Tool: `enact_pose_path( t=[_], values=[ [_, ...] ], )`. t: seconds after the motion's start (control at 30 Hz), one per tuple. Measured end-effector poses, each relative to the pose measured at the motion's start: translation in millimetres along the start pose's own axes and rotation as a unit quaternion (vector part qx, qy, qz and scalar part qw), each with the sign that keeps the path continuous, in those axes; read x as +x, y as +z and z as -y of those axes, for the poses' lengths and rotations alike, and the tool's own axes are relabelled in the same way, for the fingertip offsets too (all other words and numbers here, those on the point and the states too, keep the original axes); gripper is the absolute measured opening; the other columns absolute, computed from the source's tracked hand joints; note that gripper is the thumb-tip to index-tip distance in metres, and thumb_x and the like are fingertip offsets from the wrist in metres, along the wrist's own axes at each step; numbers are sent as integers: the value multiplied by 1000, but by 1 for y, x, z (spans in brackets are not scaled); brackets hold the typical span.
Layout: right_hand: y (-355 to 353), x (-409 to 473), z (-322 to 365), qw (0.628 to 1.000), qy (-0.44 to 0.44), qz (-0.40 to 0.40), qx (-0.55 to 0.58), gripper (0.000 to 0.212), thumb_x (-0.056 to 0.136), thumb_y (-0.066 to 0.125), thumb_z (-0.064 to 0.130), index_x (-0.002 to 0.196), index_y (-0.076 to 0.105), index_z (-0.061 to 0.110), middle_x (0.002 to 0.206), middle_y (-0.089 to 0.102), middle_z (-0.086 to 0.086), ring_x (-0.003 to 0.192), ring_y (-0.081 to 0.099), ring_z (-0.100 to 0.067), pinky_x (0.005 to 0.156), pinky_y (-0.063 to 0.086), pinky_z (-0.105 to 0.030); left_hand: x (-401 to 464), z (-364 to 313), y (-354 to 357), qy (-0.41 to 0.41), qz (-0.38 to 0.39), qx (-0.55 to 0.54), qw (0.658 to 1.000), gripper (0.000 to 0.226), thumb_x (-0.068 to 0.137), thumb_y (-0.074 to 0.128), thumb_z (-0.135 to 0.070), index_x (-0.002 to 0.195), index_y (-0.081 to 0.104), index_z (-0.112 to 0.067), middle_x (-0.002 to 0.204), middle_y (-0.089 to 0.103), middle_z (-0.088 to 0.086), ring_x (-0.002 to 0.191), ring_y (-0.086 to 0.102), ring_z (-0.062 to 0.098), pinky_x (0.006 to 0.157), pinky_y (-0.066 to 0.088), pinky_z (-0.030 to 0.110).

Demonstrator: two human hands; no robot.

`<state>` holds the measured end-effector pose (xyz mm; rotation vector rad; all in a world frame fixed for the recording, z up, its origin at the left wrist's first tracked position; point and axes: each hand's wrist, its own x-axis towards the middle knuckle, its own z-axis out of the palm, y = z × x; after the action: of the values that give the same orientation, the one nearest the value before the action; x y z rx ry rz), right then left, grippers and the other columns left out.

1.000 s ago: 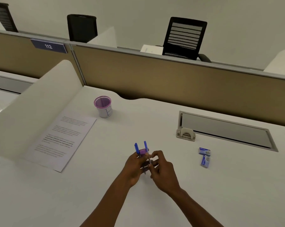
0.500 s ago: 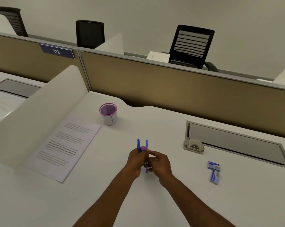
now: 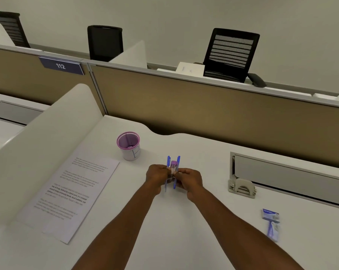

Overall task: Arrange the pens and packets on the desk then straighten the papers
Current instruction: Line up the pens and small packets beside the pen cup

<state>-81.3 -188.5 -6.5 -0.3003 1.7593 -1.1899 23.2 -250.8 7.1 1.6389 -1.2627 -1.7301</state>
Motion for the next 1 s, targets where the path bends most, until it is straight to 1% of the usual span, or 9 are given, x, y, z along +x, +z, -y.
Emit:
enact_pose_path(
  t=[0.13, 0.27, 0.33, 0.5, 0.6, 0.7, 0.77, 0.87, 1.0],
  values=[
    [8, 17, 3, 1000, 16, -23, -10, 15, 80, 78, 8, 95, 77, 6, 87, 76, -17, 84, 75, -33, 80, 62, -45, 10, 0, 2, 40, 1, 56, 998, 12, 83, 67, -1, 85, 77, -7, 84, 74, 18, 84, 73, 37, 82, 61, 47],
    [12, 26, 6, 999, 17, -36, -23, 14, 80, 79, 8, 93, 76, 5, 88, 76, -18, 79, 75, -31, 76, 63, -45, 19, 2, 5, 61, -43, 98, 992, 17, 81, 74, -10, 98, 78, -9, 92, 76, 11, 86, 72, 26, 83, 60, 37],
    [13, 29, 5, 998, 8, -44, -40, 12, 79, 80, 9, 90, 77, 5, 86, 76, -18, 77, 75, -31, 74, 63, -43, 23, 2, 6, 65, -60, 107, 990, 18, 82, 75, -13, 99, 78, -8, 93, 76, 10, 84, 71, 24, 78, 58, 31],
    [20, 36, 7, 977, -48, -100, -181, 9, 80, 76, 23, 81, 79, 15, 76, 75, -4, 72, 70, -23, 69, 59, -32, 32, -1, 13, 80, -94, 129, 984, 18, 82, 76, -17, 98, 78, -8, 90, 76, 10, 77, 70, 22, 73, 58, 30],
    [23, 42, 8, 970, -68, -112, -203, 11, 83, 73, 22, 84, 79, 13, 81, 75, -8, 78, 71, -26, 77, 60, -39, 38, -1, 14, 95, -100, 148, 979, 20, 83, 75, -21, 97, 78, -7, 88, 76, 11, 71, 66, 19, 69, 54, 26],
    [24, 48, 9, 966, -81, -121, -214, 17, 85, 74, 25, 91, 79, 10, 88, 76, -10, 84, 72, -28, 82, 59, -43, 44, 0, 13, 107, -101, 159, 976, 25, 84, 75, -16, 106, 76, -4, 99, 75, 14, 85, 70, 24, 85, 58, 33],
    [25, 50, 9, 963, -84, -129, -219, 27, 83, 77, 24, 105, 76, 9, 101, 75, -10, 94, 71, -27, 90, 57, -41, 47, 0, 12, 113, -117, 159, 974, 29, 83, 75, -13, 111, 74, -2, 106, 74, 15, 94, 70, 27, 94, 56, 37],
    [27, 52, 9, 961, -87, -136, -226, 34, 82, 79, 23, 113, 72, 10, 111, 73, -8, 100, 70, -24, 94, 55, -37, 51, 2, 10, 123, -134, 155, 971, 28, 84, 73, -7, 110, 73, -1, 108, 74, 15, 96, 70, 27, 96, 55, 38],
    [27, 53, 8, 958, -99, -143, -229, 26, 83, 78, 22, 106, 76, 10, 104, 76, -8, 93, 71, -23, 88, 57, -35, 54, 5, 10, 135, -136, 153, 970, 24, 83, 72, -7, 107, 75, -2, 105, 75, 14, 93, 70, 25, 91, 55, 29]
  ],
)
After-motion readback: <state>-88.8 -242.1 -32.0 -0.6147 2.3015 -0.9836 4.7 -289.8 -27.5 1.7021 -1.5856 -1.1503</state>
